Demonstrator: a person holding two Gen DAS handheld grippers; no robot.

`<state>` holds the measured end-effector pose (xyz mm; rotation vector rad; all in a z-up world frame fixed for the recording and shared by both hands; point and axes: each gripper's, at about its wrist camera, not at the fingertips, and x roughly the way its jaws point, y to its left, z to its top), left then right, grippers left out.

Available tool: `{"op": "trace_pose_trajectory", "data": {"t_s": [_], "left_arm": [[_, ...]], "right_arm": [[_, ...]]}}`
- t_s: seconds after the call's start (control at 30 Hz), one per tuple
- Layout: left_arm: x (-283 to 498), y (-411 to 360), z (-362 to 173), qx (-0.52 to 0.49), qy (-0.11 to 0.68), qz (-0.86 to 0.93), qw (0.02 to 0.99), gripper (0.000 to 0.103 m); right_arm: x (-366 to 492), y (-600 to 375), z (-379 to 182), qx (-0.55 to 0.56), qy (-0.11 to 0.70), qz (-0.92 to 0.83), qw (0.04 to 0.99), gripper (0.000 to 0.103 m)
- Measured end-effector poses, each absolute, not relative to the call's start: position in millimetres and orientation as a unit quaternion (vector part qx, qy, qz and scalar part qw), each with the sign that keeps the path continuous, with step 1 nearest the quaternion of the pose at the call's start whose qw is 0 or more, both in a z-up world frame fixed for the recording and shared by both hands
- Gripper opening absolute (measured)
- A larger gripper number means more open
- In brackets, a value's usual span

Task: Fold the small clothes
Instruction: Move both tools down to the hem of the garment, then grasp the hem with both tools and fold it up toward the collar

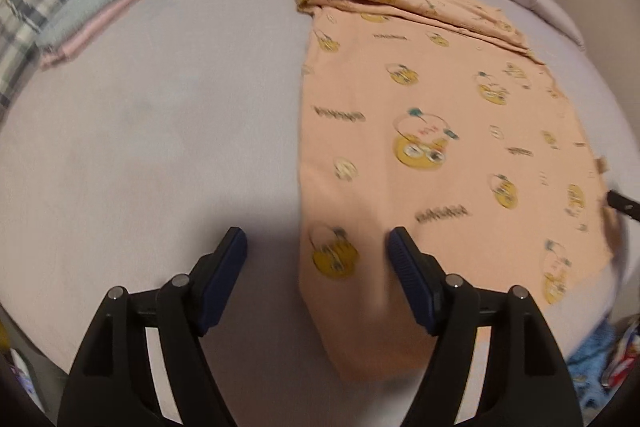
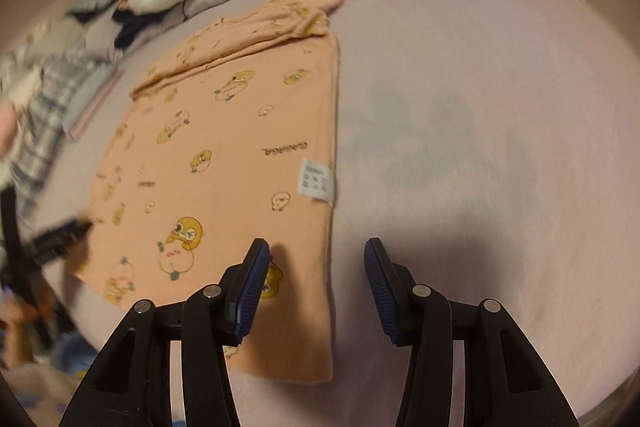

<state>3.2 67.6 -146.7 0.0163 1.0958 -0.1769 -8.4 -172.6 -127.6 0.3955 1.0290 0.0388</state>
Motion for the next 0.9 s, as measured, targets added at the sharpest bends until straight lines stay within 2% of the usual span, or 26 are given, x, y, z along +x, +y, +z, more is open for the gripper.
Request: {"op": "trace_pose_trajectory", "data": {"t_s": [0.27,0.57,0.77,0.9], "left_arm": [[-1,90,-146,-0.13,0.533,-0.204,0.811,0.073],[35,83,-153,-0.209,0.522,-0.261,0.785,0.071],[25,69,-152,-0.188,0.533,-0.291,0.772,0.052],[15,66,-155,-0.185,0.546,-0.306,0.758,0.043]], "right_arm": [[-22,-183,-142,0.3,0.492,0.099,0.811,0.051],[3,-179,-149,0.337,0.476,0.141,0.8,0.051],[4,-176,-150,0.349,0.473,0.163,0.792,0.051],[-11,-175,-151,0.344,0.488,0.178,0.782,0.048]]}}
